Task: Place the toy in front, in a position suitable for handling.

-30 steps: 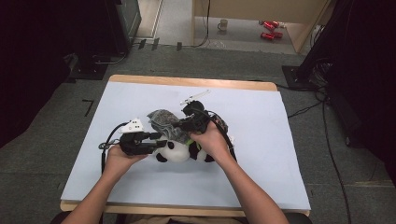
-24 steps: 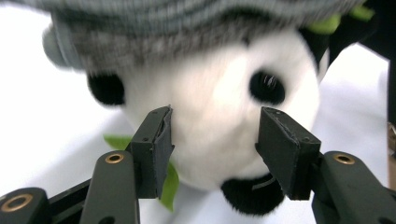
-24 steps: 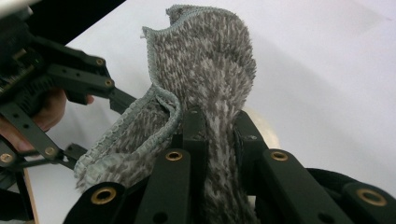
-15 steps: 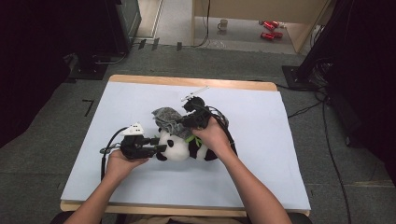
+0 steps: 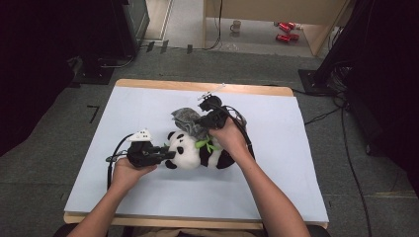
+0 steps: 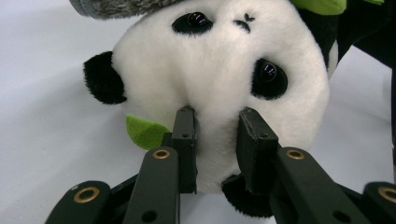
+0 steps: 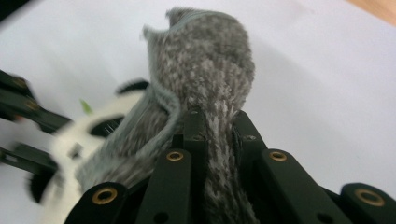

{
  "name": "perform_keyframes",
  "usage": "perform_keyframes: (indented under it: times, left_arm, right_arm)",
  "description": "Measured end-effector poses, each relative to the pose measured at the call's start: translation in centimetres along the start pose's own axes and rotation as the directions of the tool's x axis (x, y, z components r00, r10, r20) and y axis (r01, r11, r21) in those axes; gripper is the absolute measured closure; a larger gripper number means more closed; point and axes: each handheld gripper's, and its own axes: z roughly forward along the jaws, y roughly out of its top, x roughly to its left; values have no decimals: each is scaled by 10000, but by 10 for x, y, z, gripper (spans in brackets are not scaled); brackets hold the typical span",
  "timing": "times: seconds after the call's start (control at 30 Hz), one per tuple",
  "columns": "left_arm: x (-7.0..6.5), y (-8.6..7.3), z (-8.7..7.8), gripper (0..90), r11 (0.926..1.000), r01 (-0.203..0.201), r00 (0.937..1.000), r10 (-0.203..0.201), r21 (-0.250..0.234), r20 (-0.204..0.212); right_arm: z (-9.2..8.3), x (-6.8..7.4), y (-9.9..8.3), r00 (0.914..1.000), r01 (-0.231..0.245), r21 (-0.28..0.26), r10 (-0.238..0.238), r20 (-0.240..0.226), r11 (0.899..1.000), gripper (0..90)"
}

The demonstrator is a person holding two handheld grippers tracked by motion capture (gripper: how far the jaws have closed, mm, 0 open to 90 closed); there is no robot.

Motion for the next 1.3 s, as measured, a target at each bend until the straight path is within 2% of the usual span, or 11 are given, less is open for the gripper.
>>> perform_keyframes:
  times: [0.07, 0.23, 0.27, 0.47, 0.53, 0.63, 0.7, 0.93, 1.1, 1.2, 1.3]
  left_arm:
    - [-2, 0, 0, 709, 9999, -120, 9999, 120, 26, -53]
    - [0, 1, 0, 708, 9999, 57, 9999, -58, -134, -94]
    - [0, 1, 0, 708, 9998, 75, 9999, -77, -167, -121]
    - [4, 3, 1, 710, 9984, 348, 9986, -365, -452, -384]
    - [5, 4, 1, 712, 9975, 473, 9980, -494, -531, -401]
    - [5, 3, 2, 713, 9982, 380, 9980, -402, -458, -481]
    - [4, 3, 3, 715, 9985, 236, 9980, -264, -494, -575]
    - [1, 4, 2, 721, 9996, 55, 9966, -79, -288, -822]
    - [0, 3, 3, 723, 9998, -44, 9964, 25, -213, -850]
    - [-1, 3, 3, 724, 9998, -209, 9963, 203, -75, -833]
    - [-2, 3, 3, 724, 9998, -187, 9965, 181, -64, -818]
  right_arm:
    - [-11, 7, 7, 9988, -65, -617, 35, -480, 9981, 805]
    - [-25, 24, 14, 9925, -76, -1052, -53, -1219, 9944, 805]
    - [-27, 32, 14, 9898, 62, -1090, -217, -1410, 9940, 805]
    - [-14, 49, 7, 9793, 187, -616, -307, -1999, 9979, 805]
    - [1, 51, 1, 9825, 345, 61, -328, -1831, 9994, 806]
    - [7, 46, -2, 9811, 275, 166, -238, -1922, 9995, 808]
    - [7, 43, -1, 9857, 618, 239, -572, -1582, 9978, 805]
    - [10, 39, 5, 9878, 766, 391, -706, -1385, 9963, 803]
    - [13, 32, 9, 9910, 432, 406, -377, -1284, 9982, 805]
    - [15, 23, 11, 9956, 225, 457, -182, -920, 9987, 809]
    - [19, 11, 11, 9957, -140, 594, 193, -903, 9981, 812]
